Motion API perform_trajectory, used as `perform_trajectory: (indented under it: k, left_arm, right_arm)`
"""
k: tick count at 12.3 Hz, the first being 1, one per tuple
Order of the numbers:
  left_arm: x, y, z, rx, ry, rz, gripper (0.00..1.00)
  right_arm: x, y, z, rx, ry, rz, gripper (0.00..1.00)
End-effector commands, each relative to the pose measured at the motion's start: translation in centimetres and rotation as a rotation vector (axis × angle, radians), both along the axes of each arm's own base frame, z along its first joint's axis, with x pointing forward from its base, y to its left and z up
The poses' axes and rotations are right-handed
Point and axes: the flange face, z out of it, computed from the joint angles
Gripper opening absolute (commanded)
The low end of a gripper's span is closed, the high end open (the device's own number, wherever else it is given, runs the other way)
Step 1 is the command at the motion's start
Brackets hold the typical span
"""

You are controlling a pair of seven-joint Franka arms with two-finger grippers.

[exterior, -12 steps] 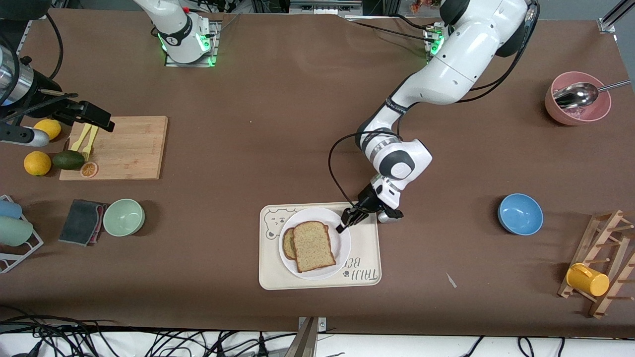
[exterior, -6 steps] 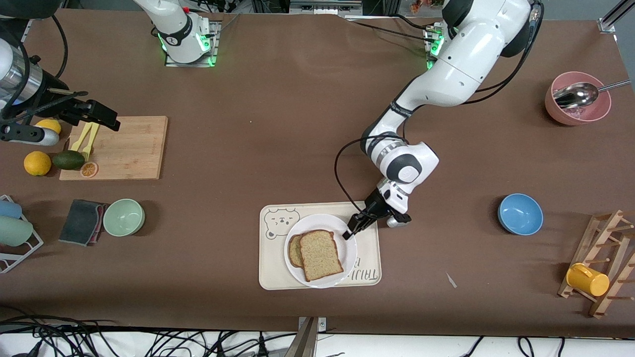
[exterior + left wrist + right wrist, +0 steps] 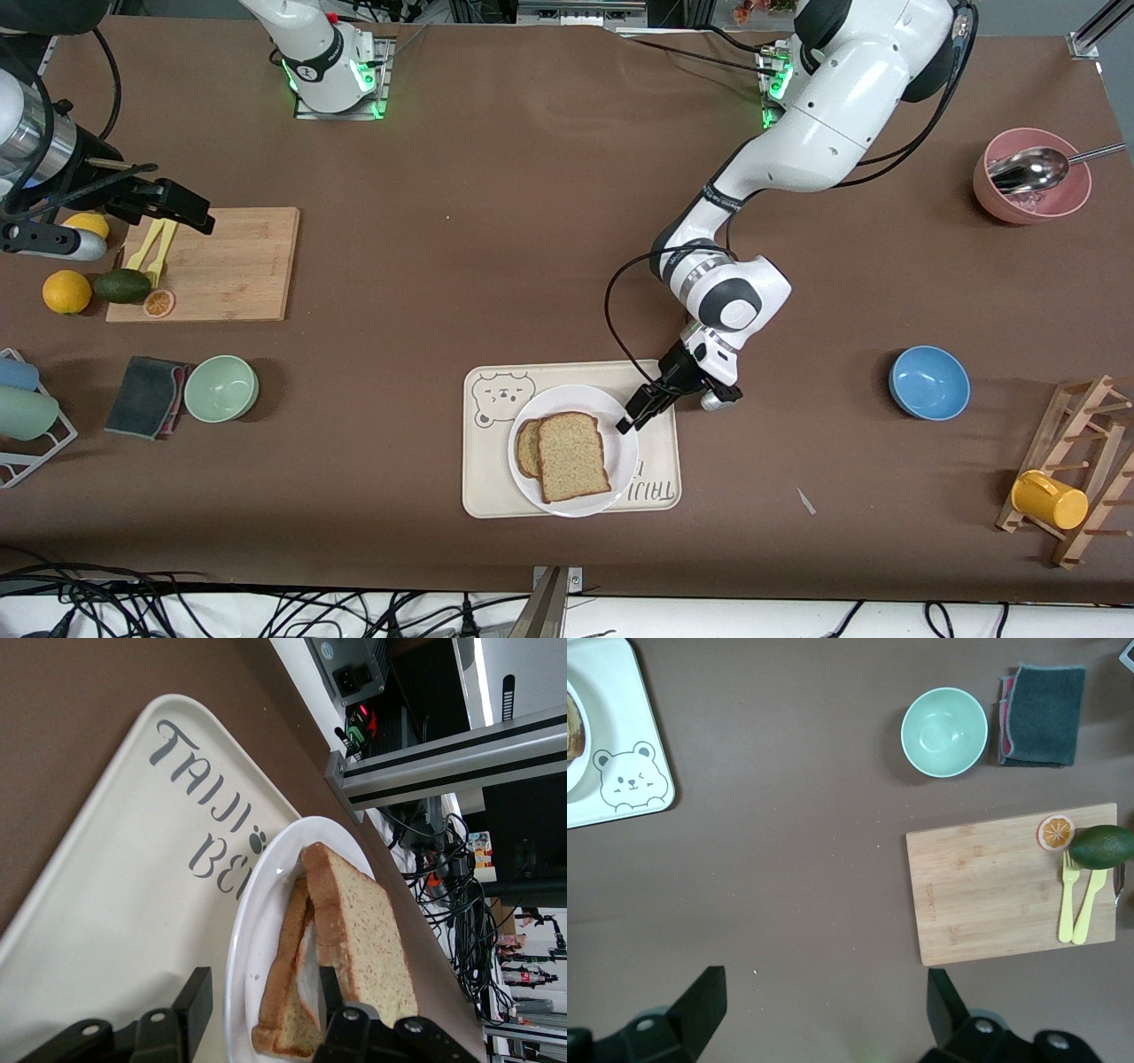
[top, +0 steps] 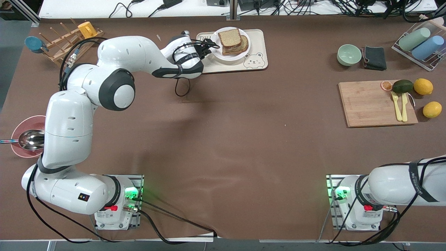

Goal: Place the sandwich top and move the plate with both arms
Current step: 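Settle the plate on the tray and open the left gripper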

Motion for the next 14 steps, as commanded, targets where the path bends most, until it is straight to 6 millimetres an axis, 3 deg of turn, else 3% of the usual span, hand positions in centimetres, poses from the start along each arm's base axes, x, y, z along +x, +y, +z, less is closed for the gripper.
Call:
perform_trajectory:
  k: [1, 3, 4, 5, 9, 14]
  left_arm:
    - [-0.2, 0.2, 2.9, -0.026, 0.02, 0.053, 0.55]
    - [-0.2, 0.6, 3.9, -0.006, 0.026, 0.071, 0.6]
    - [-0.3, 0.7, 3.9, -0.004, 0.03, 0.072, 0.82]
    - [-0.4, 0.8, 3.7, -0.001, 0.034, 0.072, 0.91]
    - [-1.4, 0.4, 2.8, 0.014, 0.051, 0.056, 0.92]
    - [-1.3, 0.6, 3.0, 0.009, 0.051, 0.059, 0.92]
  right_arm:
    - [-0.4, -0.2, 0.5, -0.022, 0.008, -0.045, 1.0]
    - [-0.3, -0.6, 0.1, -0.043, 0.012, -0.046, 1.0]
    - [-0.2, -0.6, 0.0, -0.064, 0.004, -0.042, 1.0]
    - [-0.1, -0.8, -0.3, -0.115, -0.024, -0.036, 1.0]
    - [0.2, -0.6, -0.3, -0.125, -0.046, -0.036, 1.0]
    - [-0.1, -2.0, -0.3, -0.04, -0.016, -0.016, 1.0]
